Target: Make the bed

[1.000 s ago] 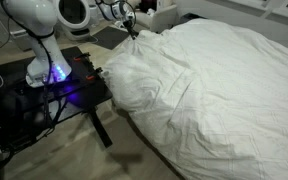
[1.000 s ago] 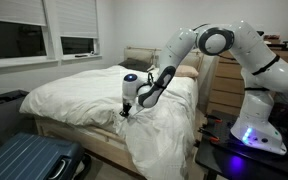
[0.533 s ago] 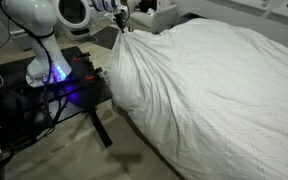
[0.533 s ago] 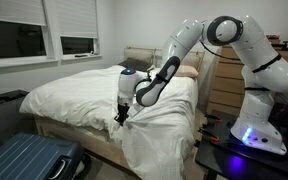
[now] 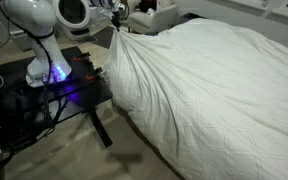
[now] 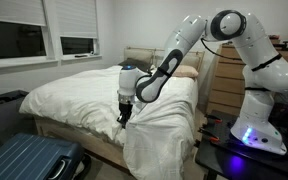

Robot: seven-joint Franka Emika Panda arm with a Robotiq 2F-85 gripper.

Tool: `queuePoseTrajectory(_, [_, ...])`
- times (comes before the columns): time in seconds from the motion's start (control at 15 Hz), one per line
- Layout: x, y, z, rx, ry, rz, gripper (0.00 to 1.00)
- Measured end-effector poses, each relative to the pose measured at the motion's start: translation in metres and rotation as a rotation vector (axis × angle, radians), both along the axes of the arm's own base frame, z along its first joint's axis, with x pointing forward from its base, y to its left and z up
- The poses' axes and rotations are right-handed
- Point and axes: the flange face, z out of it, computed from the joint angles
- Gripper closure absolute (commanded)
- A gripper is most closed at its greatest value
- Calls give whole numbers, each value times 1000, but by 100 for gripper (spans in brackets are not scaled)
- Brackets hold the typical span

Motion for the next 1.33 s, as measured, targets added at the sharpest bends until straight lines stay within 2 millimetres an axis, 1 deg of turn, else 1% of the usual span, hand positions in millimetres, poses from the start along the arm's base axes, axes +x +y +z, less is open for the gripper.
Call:
queuePoseTrajectory(0.2, [0, -2, 10, 10, 20, 31, 99])
queuePoseTrajectory(0.27, [0, -3, 13, 10, 27, 32, 71])
queuePoseTrajectory(0.33, [-1, -3, 15, 7, 39, 35, 70])
queuePoseTrajectory(0.4, [-2, -3, 17, 6, 50, 36, 64])
queuePoseTrajectory(0.47, [-4, 6, 22, 32, 55, 33, 56])
queuePoseTrajectory(0.67, [-18, 48, 48, 125, 60, 43, 32])
queuePoseTrajectory(0.73, [-22, 58, 56, 147, 59, 46, 26])
queuePoseTrajectory(0.87, [-24, 68, 69, 172, 52, 48, 11])
queuePoseTrajectory(0.93, [-23, 68, 73, 175, 46, 49, 4])
queuePoseTrajectory(1.0, [-21, 67, 76, 175, 37, 46, 0])
queuePoseTrajectory(1.13, [-12, 58, 81, 166, -6, 43, 0])
queuePoseTrajectory(1.33, [7, 32, 81, 118, -96, 29, 0])
